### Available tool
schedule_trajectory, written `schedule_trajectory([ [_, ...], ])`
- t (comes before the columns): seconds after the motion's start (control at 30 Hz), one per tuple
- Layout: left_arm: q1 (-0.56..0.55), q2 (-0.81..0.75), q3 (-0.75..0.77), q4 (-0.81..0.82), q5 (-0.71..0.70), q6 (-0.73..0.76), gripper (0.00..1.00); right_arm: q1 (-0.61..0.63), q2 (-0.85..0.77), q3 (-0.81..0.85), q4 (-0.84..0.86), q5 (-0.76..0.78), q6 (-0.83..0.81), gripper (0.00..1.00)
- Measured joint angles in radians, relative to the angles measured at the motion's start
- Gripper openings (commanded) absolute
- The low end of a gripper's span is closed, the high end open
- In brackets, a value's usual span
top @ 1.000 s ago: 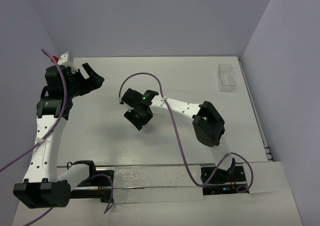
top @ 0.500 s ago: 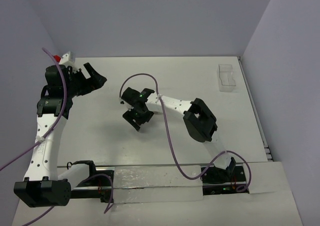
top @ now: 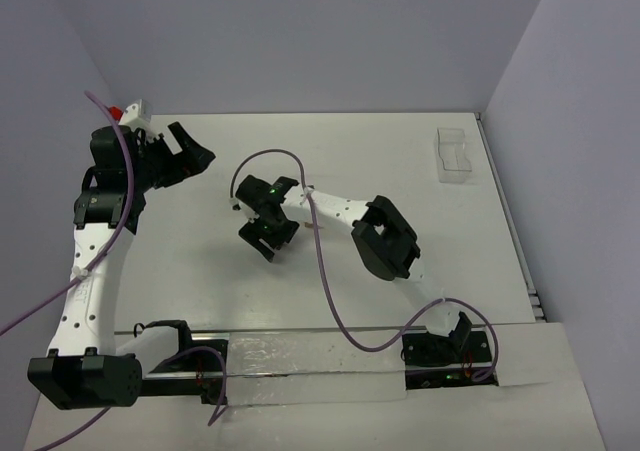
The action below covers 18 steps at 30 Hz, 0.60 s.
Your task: Build the wood block tower
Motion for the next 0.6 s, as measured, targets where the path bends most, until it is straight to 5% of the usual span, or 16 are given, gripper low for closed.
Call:
schedule_trajectory([
  [0.6,0.000,0.004,0.004,0.001,0.007,0.000,0.99,-0.018,0.053,0.067,-0.020,0.004,-0.057,0.77],
])
